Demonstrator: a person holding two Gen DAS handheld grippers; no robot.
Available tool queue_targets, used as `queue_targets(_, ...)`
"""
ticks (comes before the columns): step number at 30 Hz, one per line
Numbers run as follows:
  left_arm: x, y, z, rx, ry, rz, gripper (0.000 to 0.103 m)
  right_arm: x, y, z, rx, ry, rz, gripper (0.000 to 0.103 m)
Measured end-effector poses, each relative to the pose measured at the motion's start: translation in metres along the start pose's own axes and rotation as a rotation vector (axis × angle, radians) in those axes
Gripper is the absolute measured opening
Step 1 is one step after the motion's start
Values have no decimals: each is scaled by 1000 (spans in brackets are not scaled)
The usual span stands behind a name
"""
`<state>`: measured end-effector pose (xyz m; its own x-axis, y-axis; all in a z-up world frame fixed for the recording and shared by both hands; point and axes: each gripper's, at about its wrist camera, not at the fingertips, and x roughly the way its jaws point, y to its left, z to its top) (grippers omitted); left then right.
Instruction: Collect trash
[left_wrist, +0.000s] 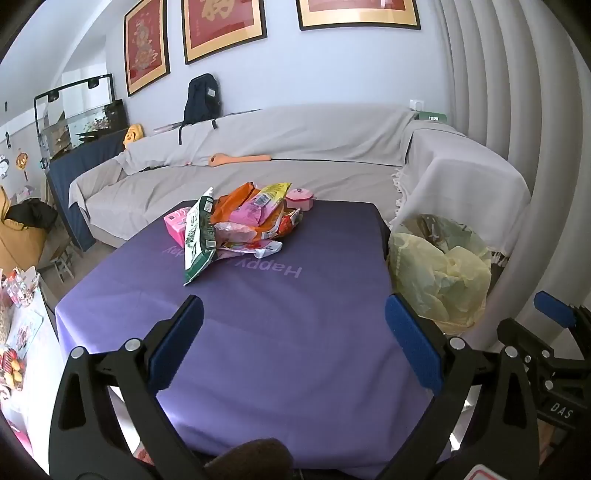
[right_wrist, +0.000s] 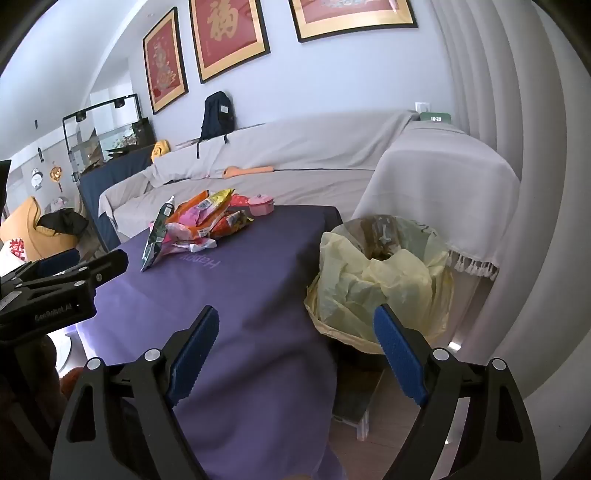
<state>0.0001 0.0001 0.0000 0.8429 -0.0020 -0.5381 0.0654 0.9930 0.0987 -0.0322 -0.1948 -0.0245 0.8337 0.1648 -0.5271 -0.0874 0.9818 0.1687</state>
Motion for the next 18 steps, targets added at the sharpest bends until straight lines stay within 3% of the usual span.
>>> queue_targets(18,0,1,0,-4,2,1,94,2,1,-2,-3,5,-1,82)
